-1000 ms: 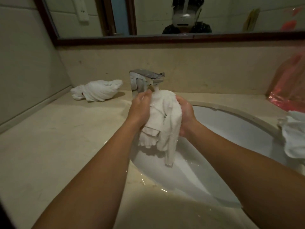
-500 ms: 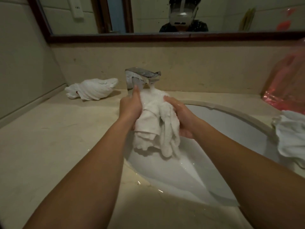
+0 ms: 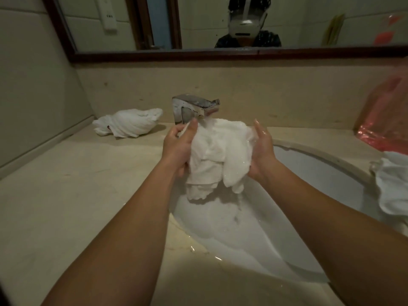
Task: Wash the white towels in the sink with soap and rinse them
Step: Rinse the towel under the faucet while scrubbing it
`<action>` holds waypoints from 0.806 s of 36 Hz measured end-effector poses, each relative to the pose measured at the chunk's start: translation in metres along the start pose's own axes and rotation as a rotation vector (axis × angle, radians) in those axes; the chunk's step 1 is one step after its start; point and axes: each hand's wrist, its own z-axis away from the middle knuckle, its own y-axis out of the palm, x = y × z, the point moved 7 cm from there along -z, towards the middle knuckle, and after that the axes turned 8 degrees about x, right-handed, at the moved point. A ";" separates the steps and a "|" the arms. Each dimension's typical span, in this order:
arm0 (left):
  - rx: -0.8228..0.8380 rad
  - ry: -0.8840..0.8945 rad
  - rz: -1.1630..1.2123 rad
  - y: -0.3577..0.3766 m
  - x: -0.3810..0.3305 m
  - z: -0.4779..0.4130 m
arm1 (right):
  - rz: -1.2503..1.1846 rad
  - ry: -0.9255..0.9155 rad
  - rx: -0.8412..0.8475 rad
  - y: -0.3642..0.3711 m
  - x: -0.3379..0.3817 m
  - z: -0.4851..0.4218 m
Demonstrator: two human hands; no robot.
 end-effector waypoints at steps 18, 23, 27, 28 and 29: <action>-0.056 -0.027 0.039 0.008 0.001 0.002 | 0.360 0.019 0.067 0.003 -0.007 -0.002; 0.059 -0.162 -0.080 0.015 0.018 0.001 | 0.223 0.019 0.038 -0.002 0.001 -0.011; 0.108 -0.196 -0.073 0.028 0.015 0.012 | 0.172 0.017 0.026 -0.007 0.001 -0.015; 0.125 -0.213 -0.066 0.030 0.016 0.015 | 0.176 0.017 0.023 -0.007 0.001 -0.014; 0.150 -0.236 -0.060 0.032 0.018 0.016 | 0.171 0.018 0.021 -0.009 -0.001 -0.016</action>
